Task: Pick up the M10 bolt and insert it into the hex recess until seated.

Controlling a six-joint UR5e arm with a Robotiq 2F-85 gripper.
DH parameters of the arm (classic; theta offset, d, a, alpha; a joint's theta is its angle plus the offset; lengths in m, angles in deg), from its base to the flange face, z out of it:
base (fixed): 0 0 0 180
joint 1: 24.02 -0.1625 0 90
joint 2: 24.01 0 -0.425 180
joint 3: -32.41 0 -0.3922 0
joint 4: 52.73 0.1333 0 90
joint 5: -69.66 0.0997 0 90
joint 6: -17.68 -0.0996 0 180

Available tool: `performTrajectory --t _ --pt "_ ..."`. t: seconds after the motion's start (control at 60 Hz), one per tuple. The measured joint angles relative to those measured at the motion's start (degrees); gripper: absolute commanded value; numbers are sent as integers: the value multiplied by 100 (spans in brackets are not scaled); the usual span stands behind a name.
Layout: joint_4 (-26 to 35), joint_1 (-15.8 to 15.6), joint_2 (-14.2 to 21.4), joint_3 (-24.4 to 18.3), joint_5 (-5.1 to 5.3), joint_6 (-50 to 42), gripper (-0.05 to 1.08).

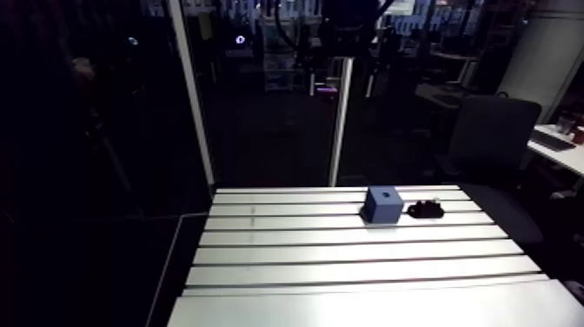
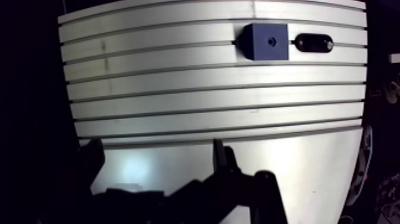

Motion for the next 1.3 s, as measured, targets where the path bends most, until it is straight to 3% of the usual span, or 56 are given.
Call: performTrajectory --t 0.567,1.3 --pt "-51 80 -77 21 -105 632 0" --pt "-866 1352 -422 57 -75 2325 1"
